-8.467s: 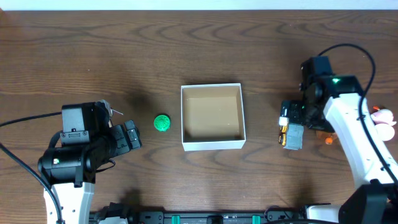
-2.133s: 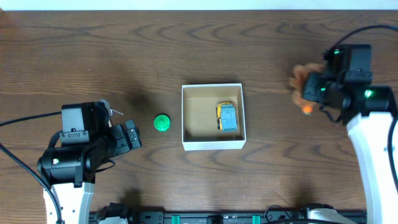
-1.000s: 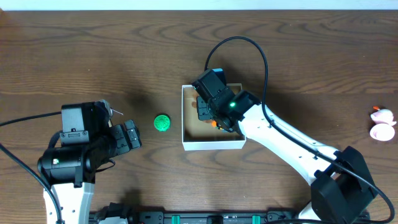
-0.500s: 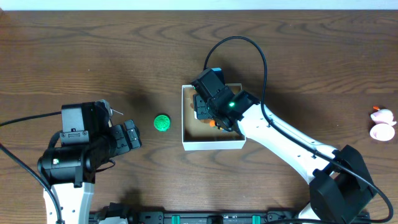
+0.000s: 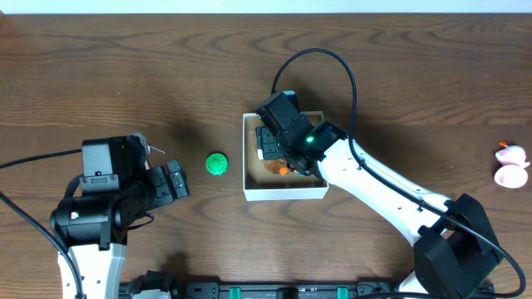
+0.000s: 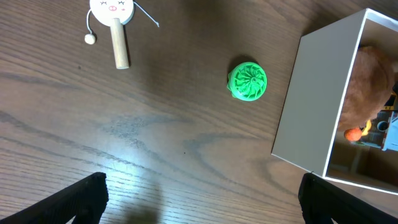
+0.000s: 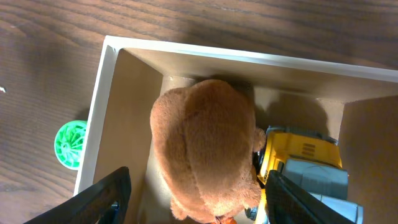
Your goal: Pack container
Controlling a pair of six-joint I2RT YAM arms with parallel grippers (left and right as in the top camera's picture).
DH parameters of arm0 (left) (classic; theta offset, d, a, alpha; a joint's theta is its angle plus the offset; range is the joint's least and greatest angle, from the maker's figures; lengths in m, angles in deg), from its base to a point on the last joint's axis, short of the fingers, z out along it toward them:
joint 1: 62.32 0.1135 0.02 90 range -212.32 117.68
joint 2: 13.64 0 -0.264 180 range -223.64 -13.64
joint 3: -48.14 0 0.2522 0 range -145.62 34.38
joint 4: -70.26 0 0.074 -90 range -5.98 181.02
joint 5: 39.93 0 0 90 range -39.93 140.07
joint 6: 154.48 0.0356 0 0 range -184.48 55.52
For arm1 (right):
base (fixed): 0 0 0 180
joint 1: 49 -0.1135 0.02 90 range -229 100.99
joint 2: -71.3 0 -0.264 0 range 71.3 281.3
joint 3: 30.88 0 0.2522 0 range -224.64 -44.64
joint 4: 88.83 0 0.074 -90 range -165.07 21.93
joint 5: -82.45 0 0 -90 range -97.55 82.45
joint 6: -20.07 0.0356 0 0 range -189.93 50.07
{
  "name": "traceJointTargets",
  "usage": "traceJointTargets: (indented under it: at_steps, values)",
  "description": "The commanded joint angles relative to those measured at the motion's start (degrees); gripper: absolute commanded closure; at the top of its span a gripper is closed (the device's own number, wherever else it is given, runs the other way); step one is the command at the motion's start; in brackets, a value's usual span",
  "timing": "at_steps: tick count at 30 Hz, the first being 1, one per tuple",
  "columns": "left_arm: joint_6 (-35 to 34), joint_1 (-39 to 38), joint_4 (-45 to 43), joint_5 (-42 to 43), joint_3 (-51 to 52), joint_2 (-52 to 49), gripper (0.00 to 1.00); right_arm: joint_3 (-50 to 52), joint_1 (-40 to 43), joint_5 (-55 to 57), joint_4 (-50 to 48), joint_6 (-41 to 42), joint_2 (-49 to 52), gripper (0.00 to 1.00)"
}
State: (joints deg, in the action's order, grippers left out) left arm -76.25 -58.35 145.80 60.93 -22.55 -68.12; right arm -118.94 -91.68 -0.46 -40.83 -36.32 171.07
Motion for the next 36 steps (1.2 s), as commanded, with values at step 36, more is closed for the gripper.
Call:
traceJointTargets:
  at_steps: [36]
  values:
    - [0.76,-0.17,0.35,0.50,-1.07,0.24,0.02,-5.86,81.72,0.09,21.20,-16.81,-1.46,0.01]
